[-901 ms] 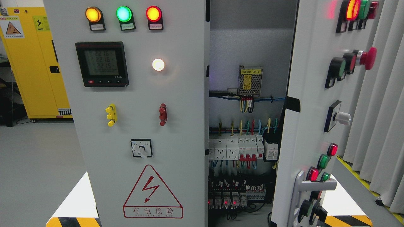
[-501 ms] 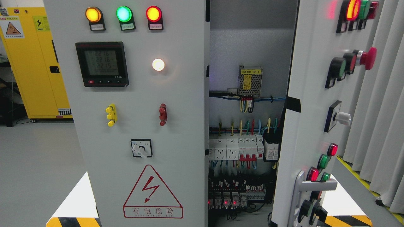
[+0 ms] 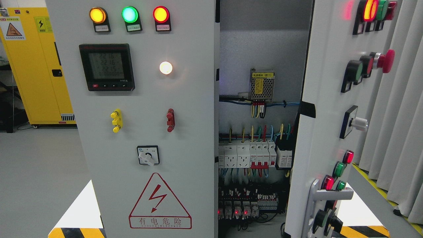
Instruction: Open door with both hands
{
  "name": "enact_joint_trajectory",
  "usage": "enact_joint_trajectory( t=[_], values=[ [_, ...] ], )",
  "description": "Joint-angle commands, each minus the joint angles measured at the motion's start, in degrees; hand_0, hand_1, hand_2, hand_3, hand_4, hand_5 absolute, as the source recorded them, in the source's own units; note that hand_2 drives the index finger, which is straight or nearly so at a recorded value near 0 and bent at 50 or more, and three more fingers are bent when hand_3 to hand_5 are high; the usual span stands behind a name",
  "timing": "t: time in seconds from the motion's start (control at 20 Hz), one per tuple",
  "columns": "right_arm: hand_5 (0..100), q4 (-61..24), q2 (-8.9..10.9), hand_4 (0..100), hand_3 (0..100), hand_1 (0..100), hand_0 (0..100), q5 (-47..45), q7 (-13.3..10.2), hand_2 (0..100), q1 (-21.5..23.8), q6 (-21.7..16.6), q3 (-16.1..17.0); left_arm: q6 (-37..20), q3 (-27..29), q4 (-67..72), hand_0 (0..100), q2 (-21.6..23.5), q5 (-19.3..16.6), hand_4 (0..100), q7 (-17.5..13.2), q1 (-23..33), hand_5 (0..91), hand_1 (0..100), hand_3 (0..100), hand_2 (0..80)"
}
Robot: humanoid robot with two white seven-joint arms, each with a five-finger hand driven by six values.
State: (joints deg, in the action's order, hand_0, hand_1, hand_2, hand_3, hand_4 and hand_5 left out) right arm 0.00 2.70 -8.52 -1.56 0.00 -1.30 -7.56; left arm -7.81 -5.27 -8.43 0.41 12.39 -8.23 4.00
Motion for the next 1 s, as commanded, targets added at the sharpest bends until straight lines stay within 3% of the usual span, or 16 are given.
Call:
enact_joint_trajectory(
  t=[0.0, 0.05, 0.1, 0.2, 0.25, 0.3, 0.5, 0.6, 0.8, 0.95],
  values=[
    [0, -0.79, -0.15, 0, 0, 50, 0, 0.0, -0.02, 4, 1.85, -0.02, 0.0, 0.07, 0.35, -32.63, 12, 2.49, 0.62, 0, -2.3, 8.55, 0.0, 56, 0, 0.0],
    [0, -0.79, -0.15, 0, 0, 50, 0, 0.0, -0.02, 4, 1.85, -0.02, 0.0, 0.07, 0.35, -37.92, 12, 3.19, 0.7, 0, -5.97, 10.48, 0.0, 56, 0, 0.0],
    [0, -0.79, -0.15, 0, 0, 50, 0, 0.0, -0.02, 4, 1.85, -0.02, 0.0, -0.02, 0.26, -42.15, 12, 4.59, 1.14, 0, -11.75, 11.9, 0.0, 56, 0, 0.0],
    [0, -0.79, -0.15, 0, 0, 50, 0, 0.0, -0.02, 4, 1.85, -0.02, 0.0, 0.07, 0.26, -48.05, 12, 6.88, 2.46, 0, -27.55, 12.7, 0.0, 56, 0, 0.0],
    [0, -0.79, -0.24, 0, 0, 50, 0, 0.0, -0.02, 4, 1.85, -0.02, 0.0, 0.07, 0.35, -49.56, 12, 7.67, 2.9, 0, -33.37, 12.7, 0.0, 56, 0, 0.0],
    [0, -0.79, -0.24, 0, 0, 50, 0, 0.0, -0.02, 4, 1.85, -0.02, 0.0, 0.07, 0.44, -51.14, 12, 8.98, 3.25, 0, -36.13, 12.7, 0.0, 56, 0, 0.0],
    [0, -0.79, -0.24, 0, 0, 50, 0, 0.0, -0.02, 4, 1.85, -0.02, 0.0, 0.25, 0.44, -62.28, 12, 15.92, 6.58, 0, -36.25, 12.7, 0.0, 56, 0, 0.0],
    [0, -0.79, -0.24, 0, 0, 50, 0, 0.0, -0.02, 4, 1.93, -0.02, 0.0, 0.33, 0.18, -70.46, 12, 20.84, 9.22, 0, -36.25, 12.79, 0.0, 56, 0, 0.0],
    [0, -0.79, -0.24, 0, 0, 50, 0, 0.0, -0.02, 4, 2.02, -0.02, 0.09, -0.01, -3.58, -84.88, 12, 32.34, 10.63, 0, -36.33, 12.09, 0.0, 56, 0, 0.0],
    [0, -0.79, -0.07, 0, 0, 50, 0, 0.0, -0.02, 4, 2.02, -0.02, 0.09, -0.19, -7.81, -90.78, 12, 37.03, 17.29, 0, -36.33, 8.94, 0.0, 56, 0, 0.0]
  ],
)
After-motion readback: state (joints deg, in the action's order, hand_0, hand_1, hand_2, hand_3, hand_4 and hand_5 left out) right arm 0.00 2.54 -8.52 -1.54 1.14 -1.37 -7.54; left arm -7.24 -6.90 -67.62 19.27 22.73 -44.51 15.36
